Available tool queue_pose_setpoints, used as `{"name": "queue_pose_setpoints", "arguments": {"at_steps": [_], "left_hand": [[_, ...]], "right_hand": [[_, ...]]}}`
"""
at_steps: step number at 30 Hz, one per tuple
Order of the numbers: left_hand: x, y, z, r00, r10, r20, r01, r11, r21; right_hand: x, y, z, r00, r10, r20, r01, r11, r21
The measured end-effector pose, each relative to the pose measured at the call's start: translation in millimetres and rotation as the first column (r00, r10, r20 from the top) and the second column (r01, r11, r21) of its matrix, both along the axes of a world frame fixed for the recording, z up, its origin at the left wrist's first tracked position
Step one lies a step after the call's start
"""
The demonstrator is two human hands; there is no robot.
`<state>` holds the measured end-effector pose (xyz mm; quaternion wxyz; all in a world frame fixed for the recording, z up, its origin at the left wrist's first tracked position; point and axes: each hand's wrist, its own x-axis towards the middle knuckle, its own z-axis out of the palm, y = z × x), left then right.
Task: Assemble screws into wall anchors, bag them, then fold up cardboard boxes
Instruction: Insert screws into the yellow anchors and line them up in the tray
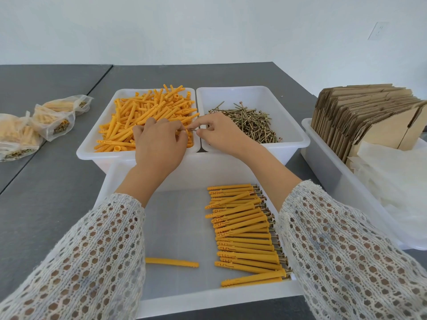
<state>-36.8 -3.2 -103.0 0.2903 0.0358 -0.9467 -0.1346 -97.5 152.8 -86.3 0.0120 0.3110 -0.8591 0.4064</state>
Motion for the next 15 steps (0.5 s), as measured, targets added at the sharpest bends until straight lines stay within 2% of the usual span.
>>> {"name": "queue_pose_setpoints", "arguments": {"at_steps": [15], "left_hand": [[1.3, 1.1, 3.7, 0.998, -0.018, 0.066, 0.017, 1.0, 0.012]], "right_hand": [[-1.6, 0.4, -3.6, 0.999, -0.021, -0.034, 0.023, 0.998, 0.065]]}}
